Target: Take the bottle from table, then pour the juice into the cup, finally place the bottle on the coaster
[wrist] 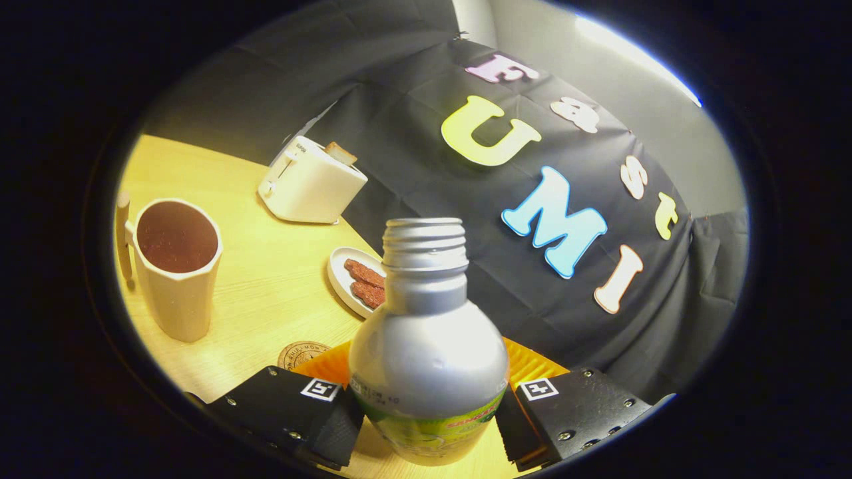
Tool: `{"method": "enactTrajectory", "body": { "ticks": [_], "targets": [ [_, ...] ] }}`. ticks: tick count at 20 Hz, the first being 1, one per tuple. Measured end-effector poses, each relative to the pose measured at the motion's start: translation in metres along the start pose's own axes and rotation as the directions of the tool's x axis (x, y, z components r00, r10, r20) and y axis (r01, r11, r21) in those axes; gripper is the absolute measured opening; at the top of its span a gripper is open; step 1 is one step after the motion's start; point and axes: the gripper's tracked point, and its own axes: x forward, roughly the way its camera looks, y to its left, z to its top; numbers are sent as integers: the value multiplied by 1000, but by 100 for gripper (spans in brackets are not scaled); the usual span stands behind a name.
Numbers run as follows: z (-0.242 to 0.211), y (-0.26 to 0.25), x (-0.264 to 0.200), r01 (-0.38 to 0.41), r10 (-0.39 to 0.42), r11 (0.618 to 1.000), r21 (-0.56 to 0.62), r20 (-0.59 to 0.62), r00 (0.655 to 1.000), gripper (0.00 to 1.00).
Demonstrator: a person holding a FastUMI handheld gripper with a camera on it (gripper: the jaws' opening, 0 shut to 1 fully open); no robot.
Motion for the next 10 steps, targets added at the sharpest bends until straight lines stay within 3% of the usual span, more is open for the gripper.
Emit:
{"method": "enactTrajectory", "body": {
  "ticks": [5,10],
  "targets": [
    [11,5,2,14,-10,989,-150,26,1000,82],
    [18,16,6,1,8,973,-230,38,999,82]
  ]
}}
